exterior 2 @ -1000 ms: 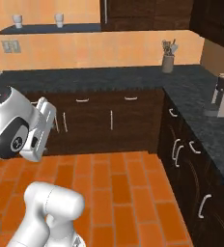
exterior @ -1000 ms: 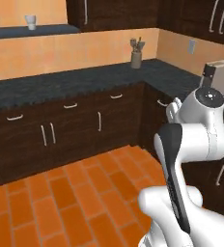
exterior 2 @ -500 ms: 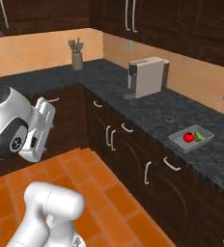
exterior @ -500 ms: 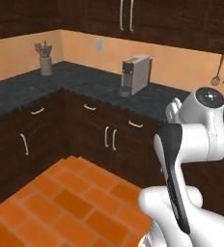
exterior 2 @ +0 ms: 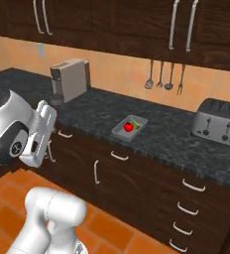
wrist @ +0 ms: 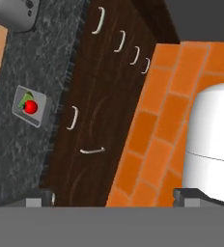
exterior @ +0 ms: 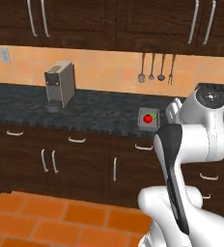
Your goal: Take the meat container that has the shrimp and place it on the second highest rack of the freezer. Then take the vegetable container that has the tomato and lemon wedge and place it on the highest rack of the freezer.
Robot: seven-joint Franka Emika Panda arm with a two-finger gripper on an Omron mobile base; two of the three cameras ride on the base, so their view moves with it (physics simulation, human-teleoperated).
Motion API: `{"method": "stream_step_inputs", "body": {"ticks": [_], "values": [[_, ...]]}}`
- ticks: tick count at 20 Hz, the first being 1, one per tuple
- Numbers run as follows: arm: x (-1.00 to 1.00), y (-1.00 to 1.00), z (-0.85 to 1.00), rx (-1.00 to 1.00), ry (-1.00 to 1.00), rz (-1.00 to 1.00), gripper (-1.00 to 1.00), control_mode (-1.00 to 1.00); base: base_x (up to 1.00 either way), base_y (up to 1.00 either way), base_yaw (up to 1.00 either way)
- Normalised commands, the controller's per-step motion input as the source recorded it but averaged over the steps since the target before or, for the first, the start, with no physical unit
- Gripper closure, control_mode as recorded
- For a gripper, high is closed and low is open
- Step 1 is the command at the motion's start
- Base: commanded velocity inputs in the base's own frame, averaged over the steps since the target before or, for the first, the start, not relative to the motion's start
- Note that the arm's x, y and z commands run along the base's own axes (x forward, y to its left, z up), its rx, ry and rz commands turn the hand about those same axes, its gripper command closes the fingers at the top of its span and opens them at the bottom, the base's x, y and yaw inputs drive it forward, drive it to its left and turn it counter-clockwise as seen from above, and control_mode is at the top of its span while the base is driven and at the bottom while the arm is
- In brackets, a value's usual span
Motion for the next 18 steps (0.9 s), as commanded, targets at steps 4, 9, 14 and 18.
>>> {"method": "stream_step_inputs", "body": {"ticks": [4,9,14,18], "values": [[0.0,0.0,0.0,0.0,0.0,0.0,-1.0,1.0,0.66,0.19,-0.6],[0.0,0.0,0.0,0.0,0.0,0.0,-1.0,1.0,0.81,0.27,-0.45],[0.0,0.0,0.0,0.0,0.0,0.0,-1.0,1.0,0.89,0.21,-0.32],[0.0,0.0,0.0,0.0,0.0,0.0,-1.0,1.0,0.54,0.0,-0.15]]}}
